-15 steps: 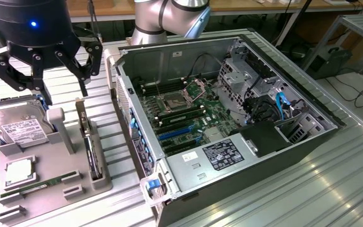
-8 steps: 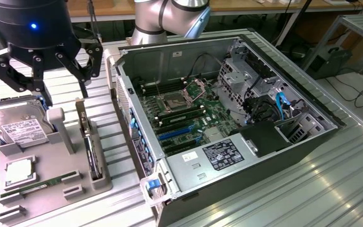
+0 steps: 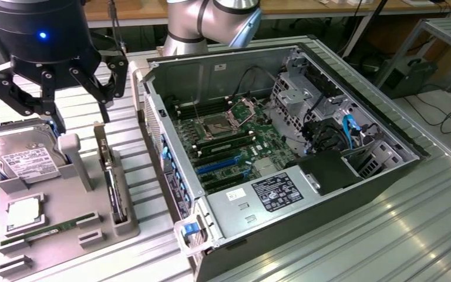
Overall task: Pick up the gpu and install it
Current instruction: 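Pick up the gpu and move the gpu toward the slot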
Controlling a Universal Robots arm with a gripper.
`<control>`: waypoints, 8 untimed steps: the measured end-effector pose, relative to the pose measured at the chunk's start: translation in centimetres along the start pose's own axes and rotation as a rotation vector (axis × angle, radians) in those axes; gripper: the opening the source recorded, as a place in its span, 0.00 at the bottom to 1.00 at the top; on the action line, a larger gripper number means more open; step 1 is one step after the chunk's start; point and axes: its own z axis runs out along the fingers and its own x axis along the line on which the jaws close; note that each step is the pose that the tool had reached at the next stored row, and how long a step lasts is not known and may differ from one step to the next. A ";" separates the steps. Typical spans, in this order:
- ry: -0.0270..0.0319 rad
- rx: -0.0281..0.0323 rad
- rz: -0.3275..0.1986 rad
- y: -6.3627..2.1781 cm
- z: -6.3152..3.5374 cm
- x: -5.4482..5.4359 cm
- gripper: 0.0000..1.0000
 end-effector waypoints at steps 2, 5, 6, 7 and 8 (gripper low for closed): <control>-0.0002 -0.0001 0.001 -0.03 0.10 0.0 0.60; -0.0001 0.0000 0.002 -0.09 0.29 0.0 0.60; -0.0001 0.0001 0.002 -0.10 0.36 0.0 0.60; 0.0000 0.0001 0.002 -0.11 0.43 0.0 0.60; -0.0001 0.0000 0.002 -0.13 0.54 0.0 0.60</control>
